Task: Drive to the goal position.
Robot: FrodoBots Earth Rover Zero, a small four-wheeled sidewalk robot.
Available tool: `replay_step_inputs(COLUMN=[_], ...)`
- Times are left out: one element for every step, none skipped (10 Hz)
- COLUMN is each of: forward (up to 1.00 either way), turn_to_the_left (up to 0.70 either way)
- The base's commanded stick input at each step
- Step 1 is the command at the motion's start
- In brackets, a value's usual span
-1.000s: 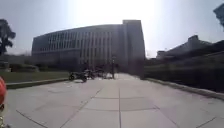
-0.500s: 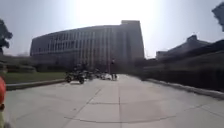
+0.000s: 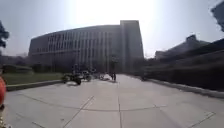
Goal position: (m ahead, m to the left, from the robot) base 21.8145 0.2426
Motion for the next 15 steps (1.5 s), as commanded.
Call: replay_step_inputs(forward=[0.7, 0.7, 0.7, 0.7, 0.7, 0.7, 0.7, 0.7, 0.7, 0.7, 0.7, 0.7, 0.7, 0.7, 0.7], turn_to_the_left=[-0.01, -0.01, -0.01, -0.01, -0.01, -0.01, -0.01, -0.01, -0.01, -0.01, -0.01, -0.01, -0.01, -0.01, -0.01])
